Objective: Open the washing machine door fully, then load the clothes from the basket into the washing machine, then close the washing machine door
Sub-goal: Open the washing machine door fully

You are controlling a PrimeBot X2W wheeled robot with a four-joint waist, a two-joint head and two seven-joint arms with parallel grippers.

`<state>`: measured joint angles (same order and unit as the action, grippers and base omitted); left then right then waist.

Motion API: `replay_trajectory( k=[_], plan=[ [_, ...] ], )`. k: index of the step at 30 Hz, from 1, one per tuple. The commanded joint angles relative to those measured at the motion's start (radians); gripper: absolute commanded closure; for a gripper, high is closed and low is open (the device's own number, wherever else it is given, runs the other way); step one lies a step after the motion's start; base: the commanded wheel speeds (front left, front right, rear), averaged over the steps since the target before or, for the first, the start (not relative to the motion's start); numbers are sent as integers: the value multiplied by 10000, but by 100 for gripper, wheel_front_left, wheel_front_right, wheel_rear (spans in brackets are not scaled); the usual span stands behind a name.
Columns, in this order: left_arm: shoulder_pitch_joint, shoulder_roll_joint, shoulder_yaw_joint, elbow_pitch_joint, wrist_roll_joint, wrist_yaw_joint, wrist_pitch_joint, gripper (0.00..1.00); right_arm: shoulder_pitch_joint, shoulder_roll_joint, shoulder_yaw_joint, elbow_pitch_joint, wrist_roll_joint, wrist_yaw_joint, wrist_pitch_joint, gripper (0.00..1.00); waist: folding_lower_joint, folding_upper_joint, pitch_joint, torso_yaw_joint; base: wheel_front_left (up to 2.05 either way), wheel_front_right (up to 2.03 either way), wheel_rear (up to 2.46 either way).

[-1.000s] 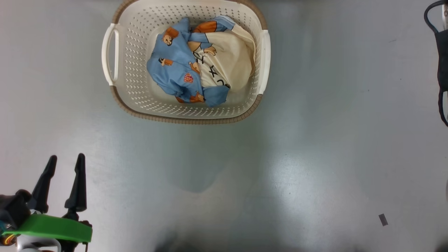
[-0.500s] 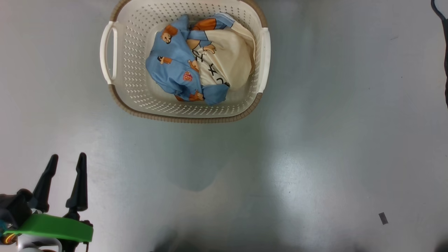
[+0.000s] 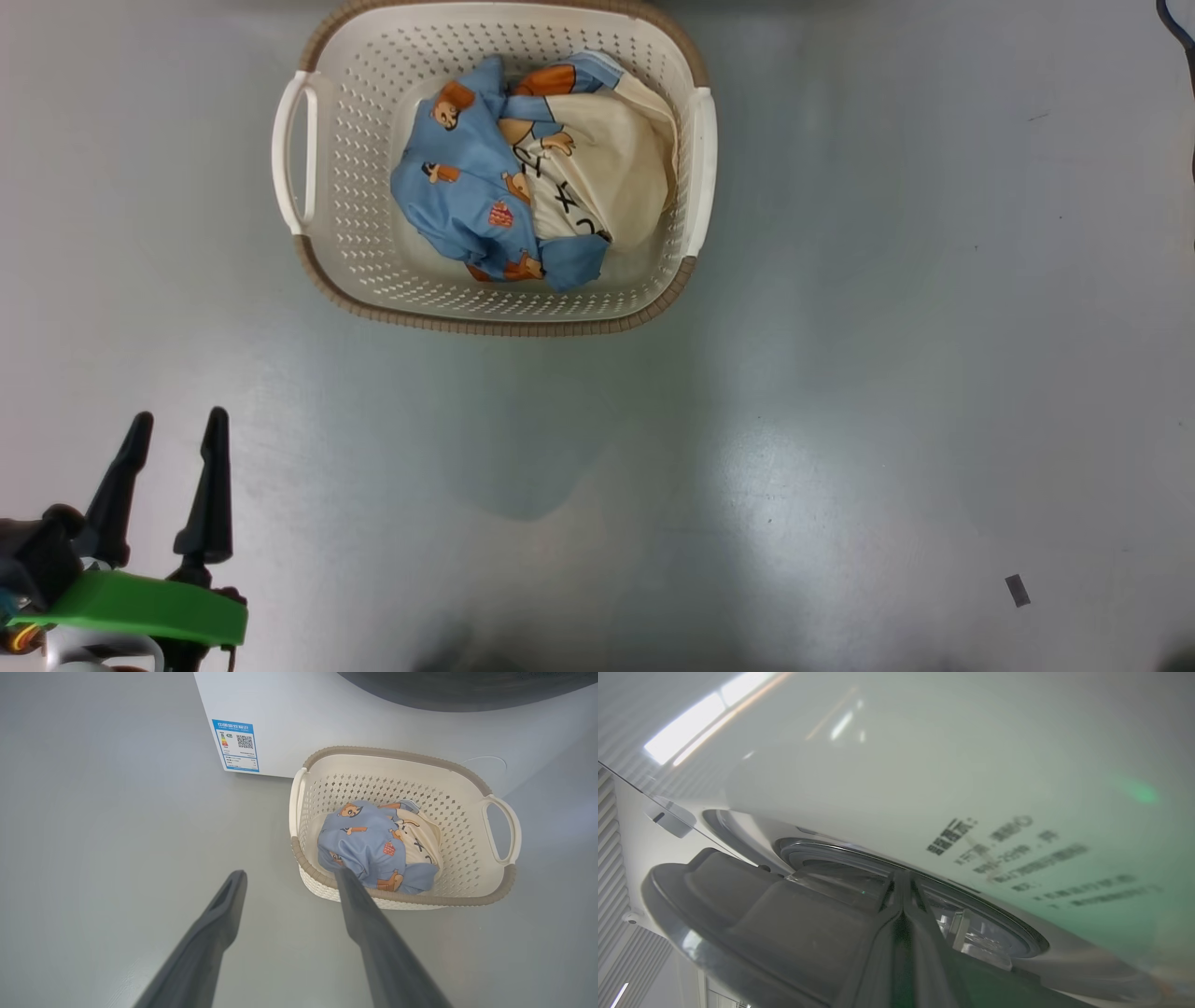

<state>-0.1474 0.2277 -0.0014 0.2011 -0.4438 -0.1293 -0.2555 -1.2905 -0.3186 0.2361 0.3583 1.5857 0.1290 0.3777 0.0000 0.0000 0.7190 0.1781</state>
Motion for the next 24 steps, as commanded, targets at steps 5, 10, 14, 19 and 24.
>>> replay_trajectory(
  k=[5, 10, 14, 19, 24],
  plan=[
    [258, 294, 489, -138, 89, -14, -63, 0, 104, 451, 369, -211, 144, 17, 406, 100, 0, 0, -35, -33, 0, 0, 0],
    [311, 306, 564, -119, 95, -14, -63, 0, 167, 511, 457, -268, 190, 17, 588, 100, 0, 0, -82, -88, 0, 0, 0],
    [343, 291, 593, -130, 119, -14, -63, 0, 198, 561, 555, -332, 184, 17, 736, 100, 0, 0, -115, -149, 0, 0, 0],
    [343, 273, 595, -142, 135, -14, -63, 0, 264, 603, 704, -400, 153, 17, 924, 100, 0, 0, -162, -189, 0, 0, 0],
    [363, 250, 648, -131, 133, -14, -63, 0, 427, 578, 812, -429, 148, 17, 1103, 100, 0, 0, -240, -237, 0, 0, 0]
  ],
)
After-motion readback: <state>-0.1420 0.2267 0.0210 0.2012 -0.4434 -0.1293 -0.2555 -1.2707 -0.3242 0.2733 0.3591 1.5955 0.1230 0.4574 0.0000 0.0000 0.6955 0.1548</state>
